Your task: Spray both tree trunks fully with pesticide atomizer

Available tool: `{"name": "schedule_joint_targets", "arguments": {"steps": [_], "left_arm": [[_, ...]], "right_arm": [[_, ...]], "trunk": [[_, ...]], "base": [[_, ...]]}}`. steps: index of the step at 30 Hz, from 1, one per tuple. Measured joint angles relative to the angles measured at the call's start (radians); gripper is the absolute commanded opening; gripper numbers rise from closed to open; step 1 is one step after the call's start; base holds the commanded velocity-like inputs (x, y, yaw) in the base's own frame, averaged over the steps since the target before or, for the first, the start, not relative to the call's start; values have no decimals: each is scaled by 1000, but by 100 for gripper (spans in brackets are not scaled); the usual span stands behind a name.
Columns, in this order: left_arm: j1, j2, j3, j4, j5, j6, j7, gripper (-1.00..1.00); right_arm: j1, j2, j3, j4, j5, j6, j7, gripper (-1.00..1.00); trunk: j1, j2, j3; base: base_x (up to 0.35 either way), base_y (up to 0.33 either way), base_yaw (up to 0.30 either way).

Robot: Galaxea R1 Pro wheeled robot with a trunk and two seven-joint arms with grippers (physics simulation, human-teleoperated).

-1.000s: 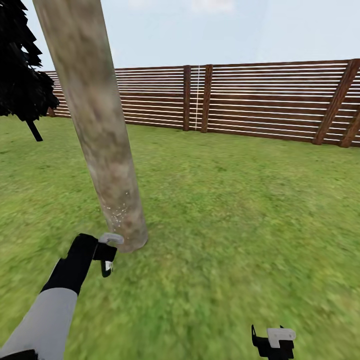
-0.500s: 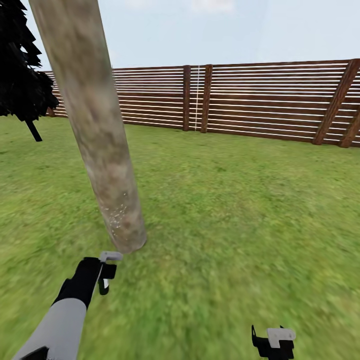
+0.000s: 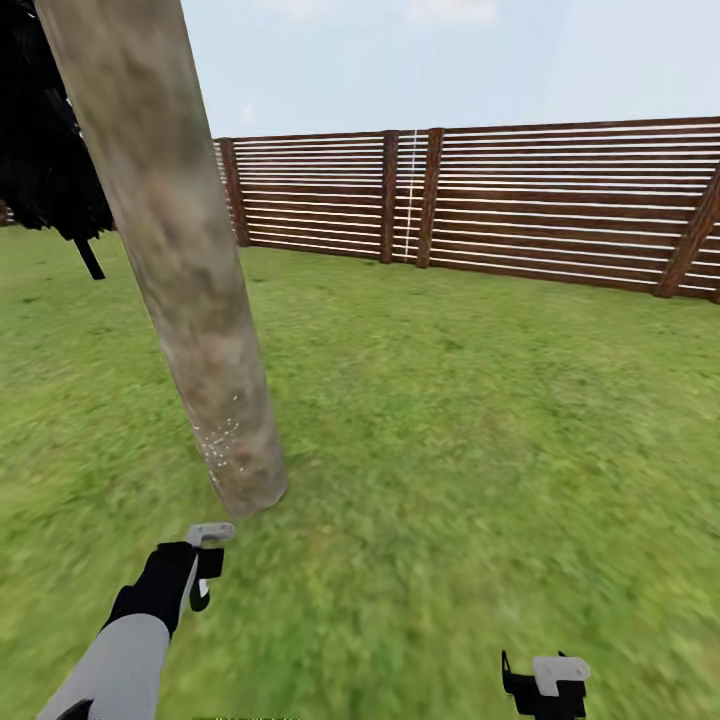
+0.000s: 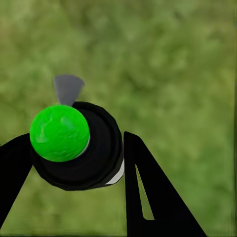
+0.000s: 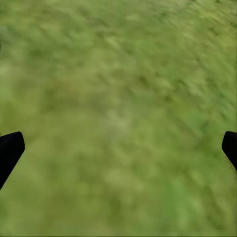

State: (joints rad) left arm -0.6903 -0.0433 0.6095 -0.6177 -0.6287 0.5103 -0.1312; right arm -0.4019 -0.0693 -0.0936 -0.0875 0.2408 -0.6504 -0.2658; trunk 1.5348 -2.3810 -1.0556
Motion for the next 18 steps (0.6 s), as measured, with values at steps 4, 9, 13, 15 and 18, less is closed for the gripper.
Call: {"name": "schedule_joint_targets", "arguments": {"steps": [4, 9, 13, 15, 18], "left_arm": [[0, -2, 0, 1, 0, -1, 1, -100], [0, -3, 2, 1, 0, -1, 1, -100], [0, -3, 2, 1, 0, -1, 1, -100], [0, -3, 2, 1, 0, -1, 1, -100], [0, -3, 2, 1, 0, -1, 1, -100]], "right_arm": [[0, 0, 0, 0, 0, 0, 0, 100], [0, 0, 0, 0, 0, 0, -1, 100], [0, 0, 0, 0, 0, 0, -1, 100], [0, 0, 0, 0, 0, 0, -1, 100], [0, 0, 0, 0, 0, 0, -1, 100]], "trunk": [[0, 0, 0], [0, 0, 0], [0, 0, 0], [0, 0, 0], [0, 0, 0]], "base": [[82, -273, 194], [144, -268, 19], [112, -267, 1], [91, -268, 2], [34, -270, 166]]}}
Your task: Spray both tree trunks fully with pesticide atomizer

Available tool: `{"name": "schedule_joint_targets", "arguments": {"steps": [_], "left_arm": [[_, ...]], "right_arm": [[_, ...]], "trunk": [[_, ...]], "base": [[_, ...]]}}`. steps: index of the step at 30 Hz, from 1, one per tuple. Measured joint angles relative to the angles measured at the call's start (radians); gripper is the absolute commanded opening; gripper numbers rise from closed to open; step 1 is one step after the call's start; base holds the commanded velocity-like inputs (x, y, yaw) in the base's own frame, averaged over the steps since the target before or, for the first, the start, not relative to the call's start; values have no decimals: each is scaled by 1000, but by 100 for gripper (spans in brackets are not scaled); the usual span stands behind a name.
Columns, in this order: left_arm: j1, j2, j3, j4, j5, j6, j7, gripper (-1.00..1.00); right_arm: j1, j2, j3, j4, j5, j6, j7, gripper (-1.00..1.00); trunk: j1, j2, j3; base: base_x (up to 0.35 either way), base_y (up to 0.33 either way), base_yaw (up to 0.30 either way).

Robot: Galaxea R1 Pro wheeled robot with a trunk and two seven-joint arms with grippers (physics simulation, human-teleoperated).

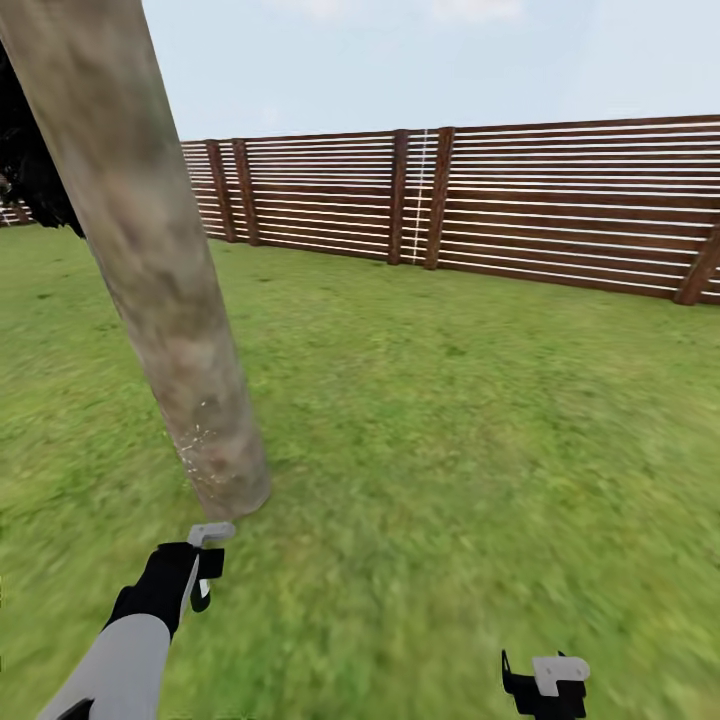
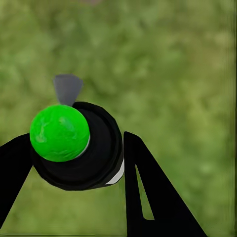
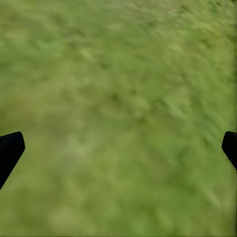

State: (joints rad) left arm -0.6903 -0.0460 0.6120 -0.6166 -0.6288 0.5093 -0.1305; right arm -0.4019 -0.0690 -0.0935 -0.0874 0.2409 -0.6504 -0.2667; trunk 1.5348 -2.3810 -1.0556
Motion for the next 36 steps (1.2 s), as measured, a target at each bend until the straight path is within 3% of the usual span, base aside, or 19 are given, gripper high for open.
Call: {"name": "schedule_joint_targets", "arguments": {"steps": [11, 23, 36], "left_arm": [[0, 0, 1, 0, 0, 0, 0, -100], [0, 1, 2, 0, 0, 0, 0, -100], [3, 5, 3, -2, -1, 2, 1, -100]], "right_arm": [[0, 0, 0, 0, 0, 0, 1, 100], [0, 0, 0, 0, 0, 0, 1, 100], [0, 0, 0, 0, 0, 0, 1, 100]], "trunk": [[0, 0, 0], [0, 0, 0], [0, 0, 0]], "base": [[98, -257, 257], [232, -193, 36], [35, -266, 270]]}}
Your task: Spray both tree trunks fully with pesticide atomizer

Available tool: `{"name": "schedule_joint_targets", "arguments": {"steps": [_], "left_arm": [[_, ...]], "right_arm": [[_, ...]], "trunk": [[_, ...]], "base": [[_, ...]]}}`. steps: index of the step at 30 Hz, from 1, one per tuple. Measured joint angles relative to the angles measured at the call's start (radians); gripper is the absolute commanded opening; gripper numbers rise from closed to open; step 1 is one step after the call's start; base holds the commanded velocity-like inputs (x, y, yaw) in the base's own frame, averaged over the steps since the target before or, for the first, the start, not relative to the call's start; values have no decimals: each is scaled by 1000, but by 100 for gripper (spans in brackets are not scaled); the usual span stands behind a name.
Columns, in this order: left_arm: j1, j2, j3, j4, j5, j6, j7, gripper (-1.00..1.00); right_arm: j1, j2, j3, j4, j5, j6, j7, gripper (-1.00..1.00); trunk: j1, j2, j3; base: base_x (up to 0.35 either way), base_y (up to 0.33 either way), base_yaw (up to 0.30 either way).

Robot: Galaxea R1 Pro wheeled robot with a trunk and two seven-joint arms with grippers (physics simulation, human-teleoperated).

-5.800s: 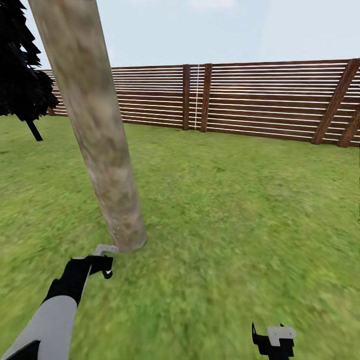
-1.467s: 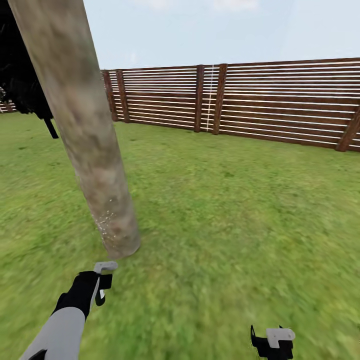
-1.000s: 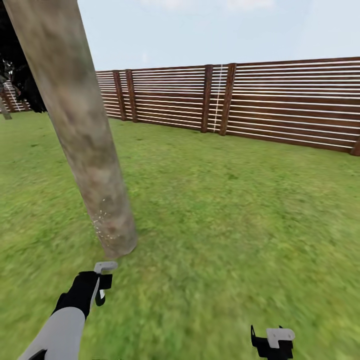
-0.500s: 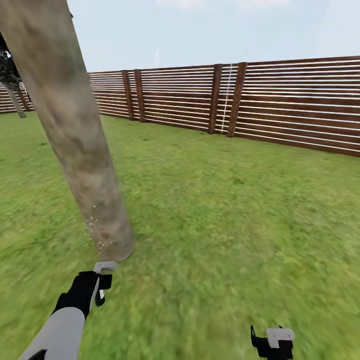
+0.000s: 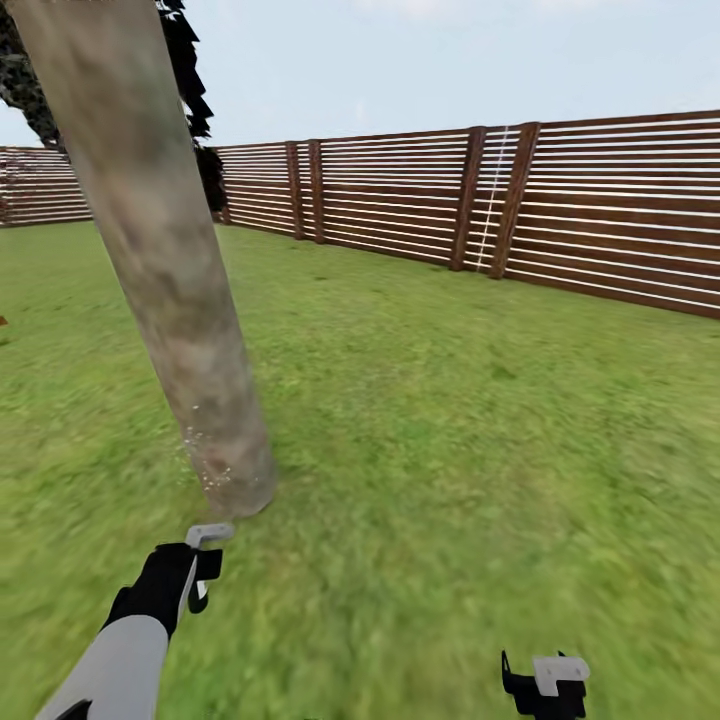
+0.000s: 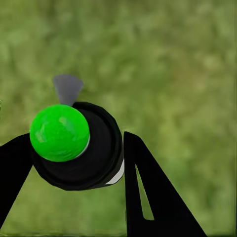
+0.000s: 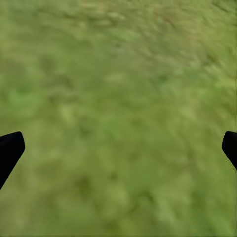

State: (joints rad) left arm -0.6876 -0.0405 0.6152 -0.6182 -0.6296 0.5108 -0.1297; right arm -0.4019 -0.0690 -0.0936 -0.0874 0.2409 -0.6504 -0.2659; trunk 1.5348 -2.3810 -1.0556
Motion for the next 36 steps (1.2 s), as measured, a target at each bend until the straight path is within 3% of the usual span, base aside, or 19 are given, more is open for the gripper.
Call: {"name": "schedule_joint_targets", "arguments": {"steps": [14, 23, 36], "left_arm": [[0, 2, 0, -1, 0, 0, -1, -100], [0, 2, 0, -2, 1, 0, -1, -100], [0, 1, 0, -2, 1, 0, -1, -100]], "right_arm": [[0, 0, 0, 0, 1, 0, 1, 100], [0, 0, 0, 0, 1, 0, 0, 100], [0, 0, 0, 0, 1, 0, 0, 100]], "trunk": [[0, 0, 0], [0, 0, 0], [0, 0, 0]], "base": [[76, -272, 276], [92, -272, 62], [32, -272, 263]]}}
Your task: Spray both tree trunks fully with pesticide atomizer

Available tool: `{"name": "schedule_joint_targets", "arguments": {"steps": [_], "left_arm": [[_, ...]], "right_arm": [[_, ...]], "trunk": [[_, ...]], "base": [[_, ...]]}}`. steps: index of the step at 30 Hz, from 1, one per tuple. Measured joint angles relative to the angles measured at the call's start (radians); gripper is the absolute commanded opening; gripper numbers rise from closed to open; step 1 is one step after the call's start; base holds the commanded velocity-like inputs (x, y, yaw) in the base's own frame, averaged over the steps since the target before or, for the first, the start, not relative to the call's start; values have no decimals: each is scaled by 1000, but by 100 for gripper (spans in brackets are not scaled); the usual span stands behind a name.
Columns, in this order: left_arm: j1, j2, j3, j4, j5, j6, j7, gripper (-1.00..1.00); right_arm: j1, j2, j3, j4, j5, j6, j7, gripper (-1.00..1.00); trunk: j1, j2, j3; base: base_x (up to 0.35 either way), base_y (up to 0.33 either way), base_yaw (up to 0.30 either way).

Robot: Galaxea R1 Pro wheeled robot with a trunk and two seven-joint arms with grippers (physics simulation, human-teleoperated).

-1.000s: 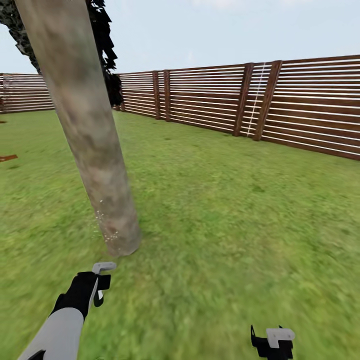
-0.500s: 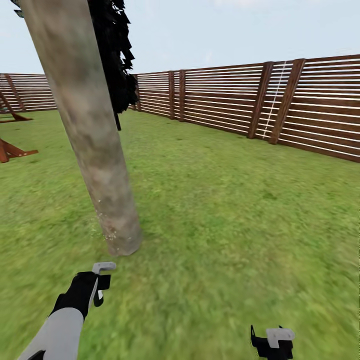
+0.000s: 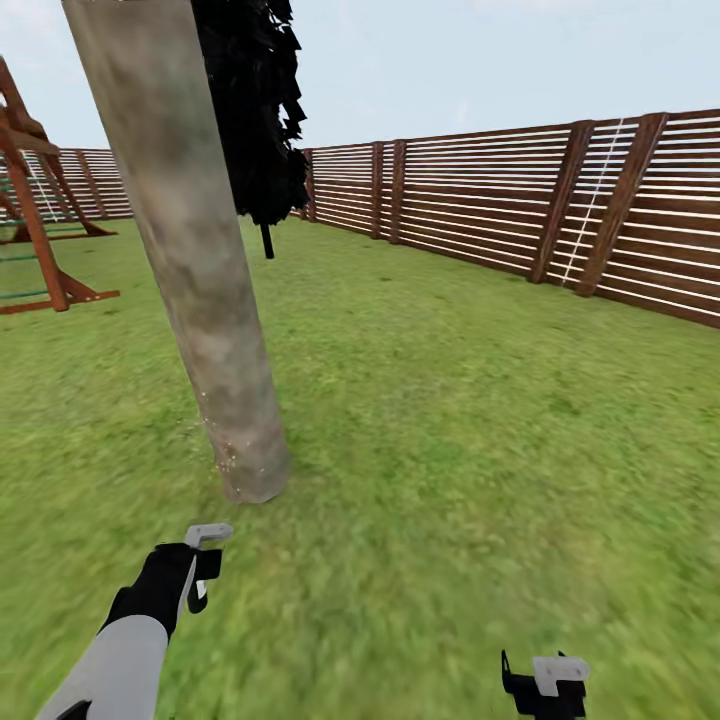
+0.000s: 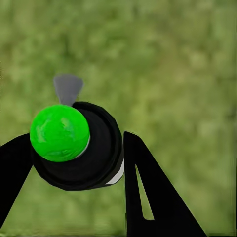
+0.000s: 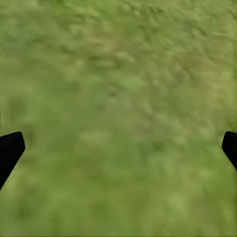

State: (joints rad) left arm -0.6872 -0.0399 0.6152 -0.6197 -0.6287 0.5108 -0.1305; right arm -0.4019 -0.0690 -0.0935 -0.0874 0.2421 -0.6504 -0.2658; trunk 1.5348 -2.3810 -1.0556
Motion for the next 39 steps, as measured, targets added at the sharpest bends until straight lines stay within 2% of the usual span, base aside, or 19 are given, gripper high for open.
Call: {"name": "schedule_joint_targets", "arguments": {"steps": [8, 14, 16, 17, 18, 20, 22, 25, 31, 34, 36, 37, 38, 39], "left_arm": [[-4, -3, -2, -7, 1, 1, -5, -100], [-75, -5, -10, -9, -3, 12, -8, -100], [-78, 6, -13, -27, -10, 13, -10, -100], [-79, 26, -15, -52, -12, 14, -12, -100], [-79, 29, -16, -62, -6, 15, -13, -100], [-82, 18, -19, -70, -3, 17, -14, -100], [-83, -4, -46, -73, 0, 19, -13, -100], [-85, -25, -61, -73, -4, 19, -12, -100], [-91, -33, -64, -74, -3, 47, -13, -100], [-97, -44, -90, -76, -4, 52, -12, -100], [-111, -36, -95, -78, -5, 58, -12, -100], [-139, -3, -93, -91, -4, 116, -14, -100], [-145, 16, -96, -111, -14, 141, -14, -100], [-146, 21, -98, -118, -5, 156, -15, -100]], "right_arm": [[0, 0, 0, 0, 0, 0, -1, 100], [0, -1, -1, 0, 0, 0, -1, 100], [0, -1, -1, 0, 0, 0, -1, 100], [0, -2, -2, 0, 0, 0, -1, 100], [0, -2, -2, 0, 0, 0, -1, 100], [0, -2, -2, 0, 0, 0, -1, 100], [0, -2, -2, 0, 0, 0, -1, 100], [0, -2, -1, 0, 0, 0, -1, 100], [0, -2, -2, 0, 0, 1, -1, 100], [0, -2, -1, 0, 0, 2, -1, 100], [0, -2, -1, 0, 0, 2, -1, 100], [0, -2, -1, 0, 0, 2, -1, 100], [0, -2, -1, 0, 0, 2, -1, 100], [0, -2, -1, 0, 0, 2, -1, 100]], "trunk": [[0, 0, 0], [0, 0, 0], [0, 0, 0], [0, 0, 0], [0, 0, 0], [0, 0, 0], [0, 0, 0], [0, 0, 0], [0, 0, 0], [0, 0, 0], [0, 0, 0], [0, 0, 0], [0, 0, 0], [0, 0, 0]], "base": [[0, -29, 260], [0, 0, 29], [0, 0, 1], [0, 0, 0], [72, 0, 0], [222, -20, 0], [263, -140, 0], [132, -224, 0], [-20, -184, 0], [-9, -6, 0], [-1, -1, 0], [0, 0, 0], [0, 0, 0], [0, 0, 0]]}}
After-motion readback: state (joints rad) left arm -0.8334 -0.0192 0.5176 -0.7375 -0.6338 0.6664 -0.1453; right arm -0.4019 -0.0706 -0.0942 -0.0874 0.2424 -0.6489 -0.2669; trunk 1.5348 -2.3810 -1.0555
